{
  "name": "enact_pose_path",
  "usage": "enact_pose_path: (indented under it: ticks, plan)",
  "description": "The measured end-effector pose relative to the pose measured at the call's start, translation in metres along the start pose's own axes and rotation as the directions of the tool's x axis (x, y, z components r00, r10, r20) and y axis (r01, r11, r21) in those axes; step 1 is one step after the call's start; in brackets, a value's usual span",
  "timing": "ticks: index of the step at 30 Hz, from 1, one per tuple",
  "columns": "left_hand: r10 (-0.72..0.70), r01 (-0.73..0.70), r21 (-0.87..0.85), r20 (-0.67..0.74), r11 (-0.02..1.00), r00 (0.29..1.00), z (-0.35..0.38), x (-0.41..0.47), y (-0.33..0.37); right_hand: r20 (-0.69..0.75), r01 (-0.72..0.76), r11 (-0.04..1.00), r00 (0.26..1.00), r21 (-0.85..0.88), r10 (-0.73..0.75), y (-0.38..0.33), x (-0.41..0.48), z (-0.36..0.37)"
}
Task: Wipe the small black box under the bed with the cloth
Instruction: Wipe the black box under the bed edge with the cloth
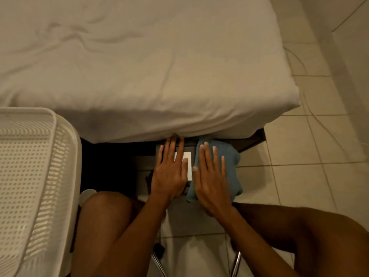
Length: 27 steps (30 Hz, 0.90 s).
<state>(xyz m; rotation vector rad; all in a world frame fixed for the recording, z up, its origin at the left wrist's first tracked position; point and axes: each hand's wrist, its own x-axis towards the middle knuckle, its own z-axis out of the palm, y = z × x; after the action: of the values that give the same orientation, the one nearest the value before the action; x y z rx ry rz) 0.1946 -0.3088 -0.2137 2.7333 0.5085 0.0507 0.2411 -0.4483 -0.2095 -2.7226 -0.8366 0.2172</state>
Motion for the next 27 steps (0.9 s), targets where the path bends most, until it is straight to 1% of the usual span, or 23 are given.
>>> enact_pose_path:
  ticks: [2, 4, 5, 8, 9, 11, 13, 15, 20, 22, 24, 27]
  plan:
    - [-0.004, 0.004, -0.004, 0.003, 1.0, 1.0, 0.0, 0.0, 0.002, 0.011, 0.026, 1.0, 1.0, 0.0, -0.026, 0.013, 0.017, -0.005]
    - [-0.01, 0.01, -0.004, 0.001, 1.0, 1.0, 0.001, 0.001, 0.002, 0.002, -0.019, 1.0, 1.0, 0.01, 0.019, 0.012, 0.024, -0.007]
    - [-0.016, 0.016, -0.001, -0.002, 1.0, 1.0, 0.001, 0.001, 0.0, -0.002, -0.031, 0.999, 1.0, 0.019, 0.031, 0.007, 0.02, -0.006]
    - [-0.02, 0.02, -0.001, -0.018, 1.0, 1.0, 0.001, 0.0, 0.001, -0.015, -0.006, 0.999, 1.0, 0.045, 0.007, 0.005, 0.005, -0.006]
    - [-0.022, 0.022, -0.003, -0.019, 1.0, 1.0, 0.001, 0.0, 0.001, -0.032, -0.028, 0.998, 0.999, 0.059, 0.029, 0.007, 0.005, -0.007]
    - [-0.026, 0.026, 0.0, -0.02, 1.0, 0.999, 0.002, 0.0, 0.002, -0.093, -0.135, 0.986, 0.985, 0.102, 0.144, 0.011, 0.015, -0.008]
    - [-0.028, 0.028, -0.004, -0.024, 1.0, 0.999, 0.003, 0.001, 0.0, -0.097, -0.189, 0.98, 0.976, 0.063, 0.195, 0.005, 0.024, -0.007]
    - [-0.028, 0.027, -0.011, -0.016, 1.0, 0.999, 0.003, 0.0, 0.0, -0.077, -0.187, 0.982, 0.979, 0.016, 0.188, -0.001, 0.026, -0.002]
    - [-0.034, 0.034, -0.01, -0.023, 0.999, 0.999, 0.002, -0.001, 0.001, -0.059, -0.171, 0.985, 0.983, 0.005, 0.171, 0.001, 0.037, -0.002]
    - [-0.037, 0.037, -0.008, -0.026, 0.999, 0.999, 0.001, -0.001, 0.002, -0.032, -0.111, 0.994, 0.993, 0.005, 0.111, 0.001, 0.024, -0.004]
    - [-0.039, 0.039, -0.017, -0.023, 0.999, 0.999, 0.001, -0.001, 0.003, 0.017, -0.034, 0.999, 0.999, 0.039, 0.033, 0.005, 0.008, -0.004]
    - [-0.037, 0.037, -0.02, -0.024, 0.999, 0.999, 0.001, -0.001, 0.004, 0.029, -0.009, 0.999, 1.0, 0.03, 0.008, 0.017, 0.023, -0.006]
